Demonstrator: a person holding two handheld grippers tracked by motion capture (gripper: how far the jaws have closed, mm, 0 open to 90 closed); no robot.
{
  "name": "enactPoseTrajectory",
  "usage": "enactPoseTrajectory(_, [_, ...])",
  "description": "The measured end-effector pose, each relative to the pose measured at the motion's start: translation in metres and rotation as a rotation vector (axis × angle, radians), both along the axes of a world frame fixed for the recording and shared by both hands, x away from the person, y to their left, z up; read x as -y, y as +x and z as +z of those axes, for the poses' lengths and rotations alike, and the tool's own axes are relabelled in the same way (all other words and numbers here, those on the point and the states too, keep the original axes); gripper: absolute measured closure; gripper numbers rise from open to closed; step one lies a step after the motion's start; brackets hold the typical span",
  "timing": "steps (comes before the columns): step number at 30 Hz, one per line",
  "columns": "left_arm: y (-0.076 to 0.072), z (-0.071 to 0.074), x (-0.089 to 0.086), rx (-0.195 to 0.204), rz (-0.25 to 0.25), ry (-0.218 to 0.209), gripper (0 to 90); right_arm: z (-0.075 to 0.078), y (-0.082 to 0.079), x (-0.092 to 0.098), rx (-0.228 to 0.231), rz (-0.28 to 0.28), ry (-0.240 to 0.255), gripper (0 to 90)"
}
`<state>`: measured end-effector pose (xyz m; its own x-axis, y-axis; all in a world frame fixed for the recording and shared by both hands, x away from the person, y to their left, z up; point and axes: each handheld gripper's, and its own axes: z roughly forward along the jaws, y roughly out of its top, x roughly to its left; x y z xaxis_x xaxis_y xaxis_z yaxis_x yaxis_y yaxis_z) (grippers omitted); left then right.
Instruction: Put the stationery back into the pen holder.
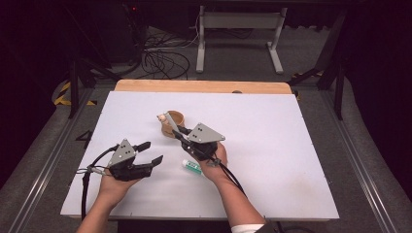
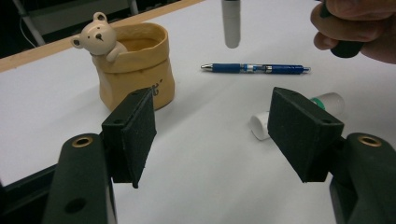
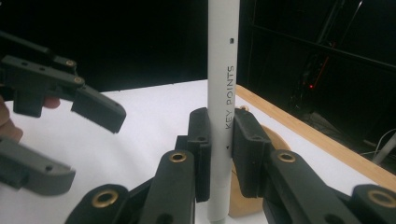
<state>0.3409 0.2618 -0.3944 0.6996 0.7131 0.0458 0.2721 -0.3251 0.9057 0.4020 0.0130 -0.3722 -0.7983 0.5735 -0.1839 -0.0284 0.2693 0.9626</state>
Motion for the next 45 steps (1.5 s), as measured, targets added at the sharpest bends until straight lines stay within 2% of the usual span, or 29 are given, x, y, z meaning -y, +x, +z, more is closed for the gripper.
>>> enactPoseTrajectory(4, [0.000, 0.000, 0.000, -0.001, -0.001, -0.004, 32.5, -0.002, 0.008, -0.005, 0.002, -0.016, 0.024, 78.9])
enactPoseTrajectory(12, [0.002, -0.002, -0.001, -0.005, -0.005, 0.001, 30.5, -0.001, 0.027, -0.007, -0.030, -0.013, 0.129, 78.8])
enactPoseTrajectory(20, [0.002, -0.002, -0.002, 0.003, 0.004, -0.003, 26.4, 0.002, 0.039, -0.018, -0.012, -0.010, 0.145, 78.8])
enactPoseTrajectory(23, [0.003, -0.003, -0.002, -0.005, 0.010, -0.003, 25.2, 0.001, 0.043, -0.021, -0.004, -0.014, 0.150, 78.8])
enactPoseTrajectory(27, [0.004, -0.004, -0.002, -0.010, 0.022, 0.003, 23.9, -0.002, 0.050, -0.020, -0.023, -0.028, 0.181, 78.8])
enactPoseTrajectory(32, [0.004, -0.005, -0.002, -0.003, 0.021, 0.007, 20.4, -0.007, 0.056, -0.021, -0.020, -0.042, 0.164, 78.8])
enactPoseTrajectory(35, [0.004, -0.005, -0.002, 0.001, 0.026, 0.017, 19.3, -0.013, 0.061, -0.022, -0.040, -0.047, 0.154, 78.8])
enactPoseTrajectory(38, [0.004, -0.005, -0.002, 0.004, 0.031, 0.023, 19.2, -0.018, 0.065, -0.023, -0.065, -0.052, 0.165, 78.8])
enactPoseTrajectory(45, [0.005, -0.006, -0.001, 0.009, 0.027, 0.032, 18.6, -0.024, 0.069, -0.024, -0.069, -0.071, 0.146, 78.7])
